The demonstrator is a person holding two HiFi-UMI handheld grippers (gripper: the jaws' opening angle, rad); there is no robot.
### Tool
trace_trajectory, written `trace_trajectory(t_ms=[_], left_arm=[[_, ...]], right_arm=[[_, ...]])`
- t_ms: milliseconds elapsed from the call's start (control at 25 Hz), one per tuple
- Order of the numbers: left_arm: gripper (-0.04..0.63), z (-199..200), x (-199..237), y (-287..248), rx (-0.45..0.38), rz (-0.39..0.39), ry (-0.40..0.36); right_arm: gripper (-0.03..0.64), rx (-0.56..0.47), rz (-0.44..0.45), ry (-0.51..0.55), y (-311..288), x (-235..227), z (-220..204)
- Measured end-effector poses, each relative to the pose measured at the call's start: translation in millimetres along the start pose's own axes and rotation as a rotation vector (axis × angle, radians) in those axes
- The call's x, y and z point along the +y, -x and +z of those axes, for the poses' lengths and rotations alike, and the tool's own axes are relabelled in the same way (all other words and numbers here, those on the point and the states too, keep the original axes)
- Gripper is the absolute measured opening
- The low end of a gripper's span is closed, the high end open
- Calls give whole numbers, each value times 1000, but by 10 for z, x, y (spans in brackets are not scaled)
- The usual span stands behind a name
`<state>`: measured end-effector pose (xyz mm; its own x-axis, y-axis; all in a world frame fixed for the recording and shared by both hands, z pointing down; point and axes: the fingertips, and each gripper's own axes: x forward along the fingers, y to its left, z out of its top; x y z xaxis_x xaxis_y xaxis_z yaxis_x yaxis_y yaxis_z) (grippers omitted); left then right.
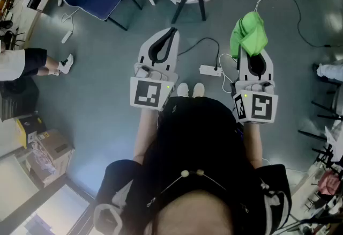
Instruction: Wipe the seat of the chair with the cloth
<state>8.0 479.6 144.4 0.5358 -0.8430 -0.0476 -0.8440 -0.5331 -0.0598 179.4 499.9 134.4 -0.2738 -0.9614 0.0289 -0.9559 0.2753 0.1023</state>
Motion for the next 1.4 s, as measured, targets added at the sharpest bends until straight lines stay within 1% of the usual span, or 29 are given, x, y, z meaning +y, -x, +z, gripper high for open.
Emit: trace_trajectory(t_ms=[600,800,960,1040,1200,1400], left_arm=[[14,-9,126,16,9,6,7],[14,-1,202,29,-1,-4,-1],[14,-19,296,92,-17,-2,-10],[14,-73,378,104,-9,3,-10],[14,-135,520,-13,-13,4,10],[14,-204,645,-237,4,1,-4]], right_arm=[[44,15,-14,-16,-55,19,-42],[44,31,18,-50,-146,93,-60],[44,36,3,-20,-162,148,-97],[44,44,-3,-14,-168,178,-142],[44,75,-15,-31,-225,150,-262],[44,97,-19,-41,-493,8,-343]])
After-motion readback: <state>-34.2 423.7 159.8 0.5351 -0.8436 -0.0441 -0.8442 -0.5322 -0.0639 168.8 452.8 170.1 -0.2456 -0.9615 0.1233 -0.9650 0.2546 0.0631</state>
